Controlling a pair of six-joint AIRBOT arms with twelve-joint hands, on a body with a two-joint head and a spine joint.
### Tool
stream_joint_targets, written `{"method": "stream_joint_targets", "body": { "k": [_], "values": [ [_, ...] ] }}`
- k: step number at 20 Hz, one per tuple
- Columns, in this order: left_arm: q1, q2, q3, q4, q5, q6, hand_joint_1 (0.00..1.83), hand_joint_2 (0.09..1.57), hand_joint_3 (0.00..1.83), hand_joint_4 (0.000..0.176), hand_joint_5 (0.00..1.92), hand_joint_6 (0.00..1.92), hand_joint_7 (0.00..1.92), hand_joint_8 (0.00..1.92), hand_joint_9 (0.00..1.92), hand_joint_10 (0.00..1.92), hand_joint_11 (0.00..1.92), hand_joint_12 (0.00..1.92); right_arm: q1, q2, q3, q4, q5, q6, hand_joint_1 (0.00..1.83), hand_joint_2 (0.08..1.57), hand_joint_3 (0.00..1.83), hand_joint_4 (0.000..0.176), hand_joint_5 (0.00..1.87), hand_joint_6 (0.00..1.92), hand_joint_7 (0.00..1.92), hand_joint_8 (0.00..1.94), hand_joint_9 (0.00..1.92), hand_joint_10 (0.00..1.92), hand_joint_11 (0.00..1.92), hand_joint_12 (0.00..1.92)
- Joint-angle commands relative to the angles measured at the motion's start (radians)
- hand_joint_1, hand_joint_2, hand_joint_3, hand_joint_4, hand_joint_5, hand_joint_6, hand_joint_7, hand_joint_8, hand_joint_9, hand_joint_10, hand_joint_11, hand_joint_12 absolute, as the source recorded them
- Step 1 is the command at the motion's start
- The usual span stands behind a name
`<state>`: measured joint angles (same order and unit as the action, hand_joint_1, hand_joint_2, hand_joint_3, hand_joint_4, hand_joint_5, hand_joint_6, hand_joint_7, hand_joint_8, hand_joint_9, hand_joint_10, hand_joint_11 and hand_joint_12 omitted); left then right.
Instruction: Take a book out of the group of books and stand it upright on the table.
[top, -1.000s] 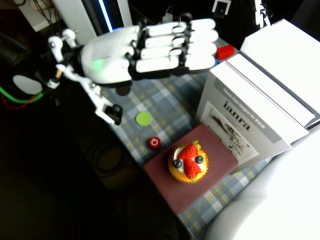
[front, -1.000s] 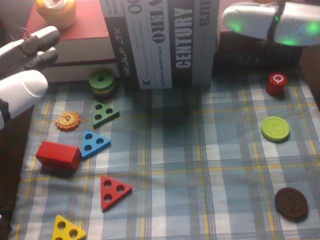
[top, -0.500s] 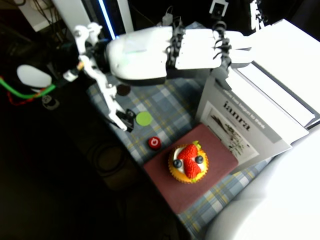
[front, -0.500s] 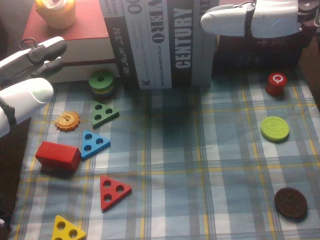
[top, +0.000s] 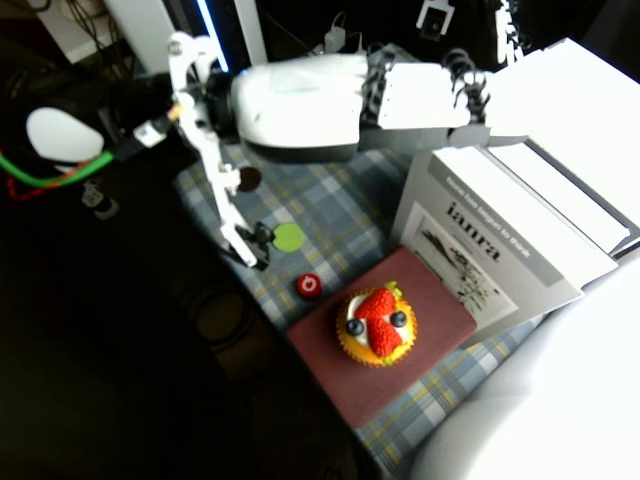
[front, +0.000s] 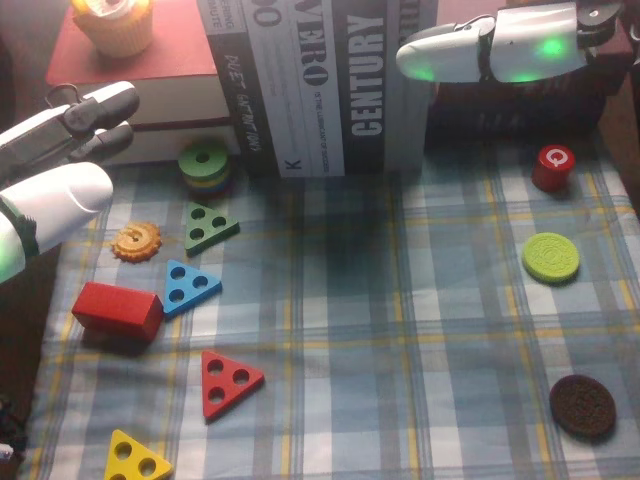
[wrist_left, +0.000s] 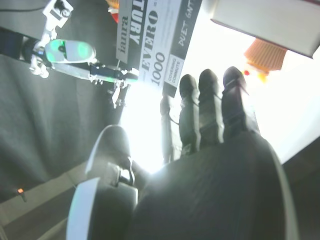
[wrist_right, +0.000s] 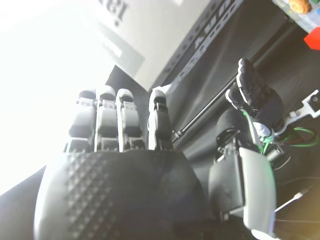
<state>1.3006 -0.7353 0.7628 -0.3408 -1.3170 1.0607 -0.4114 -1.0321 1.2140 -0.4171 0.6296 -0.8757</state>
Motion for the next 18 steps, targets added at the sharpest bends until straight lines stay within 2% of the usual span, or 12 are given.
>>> {"method": "stream_joint_targets", "body": {
  "k": [1, 7, 13, 18],
  "values": [
    [-0.004, -0.002, 0.006, 0.006, -0.128, -0.014, 0.24, 1.38, 0.00, 0.168, 0.32, 0.00, 0.30, 0.00, 0.17, 0.00, 0.00, 0.00, 0.027, 0.001, 0.004, 0.029, 0.102, 0.001, 0.00, 1.15, 0.01, 0.176, 0.10, 0.00, 0.00, 0.00, 0.00, 0.00, 0.00, 0.00],
    [-0.002, -0.003, 0.006, 0.006, -0.130, -0.018, 0.21, 1.38, 0.00, 0.176, 0.31, 0.00, 0.31, 0.00, 0.17, 0.00, 0.00, 0.00, 0.038, 0.010, 0.008, 0.029, 0.078, -0.013, 0.00, 1.15, 0.00, 0.176, 0.11, 0.00, 0.00, 0.00, 0.00, 0.00, 0.00, 0.00],
    [0.007, -0.003, 0.006, 0.006, -0.136, -0.031, 0.22, 1.37, 0.00, 0.176, 0.32, 0.00, 0.32, 0.00, 0.19, 0.01, 0.00, 0.00, 0.038, 0.029, -0.012, -0.016, 0.043, -0.019, 0.00, 1.15, 0.00, 0.176, 0.10, 0.01, 0.00, 0.00, 0.00, 0.00, 0.00, 0.00],
    [0.007, -0.002, 0.006, 0.006, -0.136, -0.033, 0.16, 1.38, 0.00, 0.176, 0.31, 0.00, 0.31, 0.00, 0.19, 0.00, 0.00, 0.00, 0.038, 0.029, -0.024, -0.050, 0.018, -0.019, 0.00, 1.15, 0.00, 0.176, 0.10, 0.00, 0.00, 0.00, 0.00, 0.00, 0.00, 0.00]
  ]
}}
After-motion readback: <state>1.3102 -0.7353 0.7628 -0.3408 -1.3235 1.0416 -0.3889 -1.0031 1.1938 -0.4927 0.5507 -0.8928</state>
